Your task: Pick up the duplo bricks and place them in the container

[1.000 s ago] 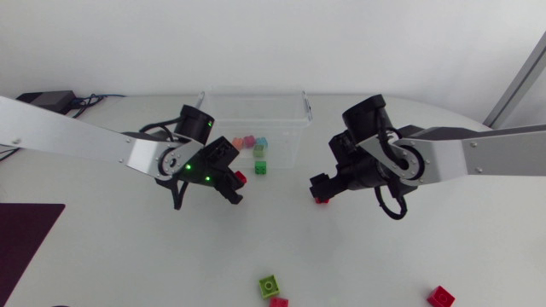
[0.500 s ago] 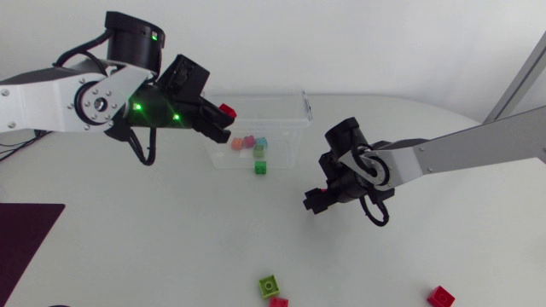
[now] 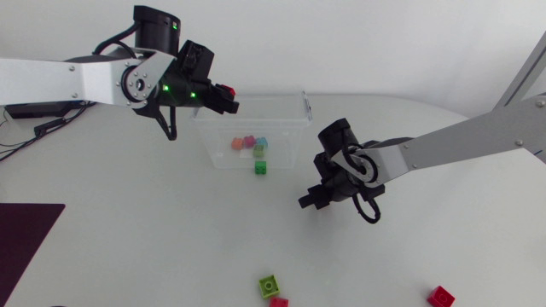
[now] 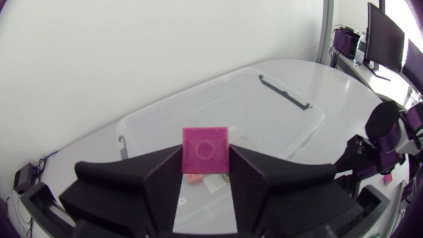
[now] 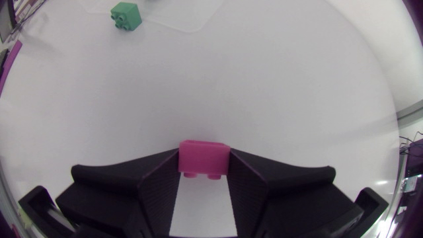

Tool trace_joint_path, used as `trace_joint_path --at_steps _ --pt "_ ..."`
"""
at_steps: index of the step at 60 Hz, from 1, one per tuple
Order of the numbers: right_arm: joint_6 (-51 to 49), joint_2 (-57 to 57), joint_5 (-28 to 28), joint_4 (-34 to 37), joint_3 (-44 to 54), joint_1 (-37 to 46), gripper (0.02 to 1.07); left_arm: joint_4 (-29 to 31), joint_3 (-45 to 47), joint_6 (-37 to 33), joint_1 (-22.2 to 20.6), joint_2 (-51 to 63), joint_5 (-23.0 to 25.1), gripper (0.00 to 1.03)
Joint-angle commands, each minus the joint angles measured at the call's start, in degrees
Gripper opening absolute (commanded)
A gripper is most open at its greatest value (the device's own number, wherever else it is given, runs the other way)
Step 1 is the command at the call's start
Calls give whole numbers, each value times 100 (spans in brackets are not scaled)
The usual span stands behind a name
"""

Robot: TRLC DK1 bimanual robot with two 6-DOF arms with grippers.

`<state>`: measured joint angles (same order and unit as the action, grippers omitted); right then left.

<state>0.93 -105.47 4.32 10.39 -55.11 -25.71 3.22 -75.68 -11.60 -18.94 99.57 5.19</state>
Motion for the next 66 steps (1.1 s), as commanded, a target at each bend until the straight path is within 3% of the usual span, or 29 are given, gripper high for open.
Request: trace_joint_path --at_steps 1,6,17,19,35,66 --pt "92 211 -10 103 80 67 31 -59 -351 202 83 370 -97 22" --pt "39 571 -10 182 176 137 30 -120 -571 202 83 564 -203 27" --pt "-49 1389 -10 560 211 207 30 38 -1230 210 83 1073 -299 92" --pt "-58 1521 -10 648 194 207 30 126 -1362 210 75 1161 -299 99" --pt "-84 2057 -1 1202 -474 128 30 328 -1265 210 83 942 -299 99" --pt "-58 1029 166 1395 -2557 -373 30 442 1117 -317 549 -1142 -115 99"
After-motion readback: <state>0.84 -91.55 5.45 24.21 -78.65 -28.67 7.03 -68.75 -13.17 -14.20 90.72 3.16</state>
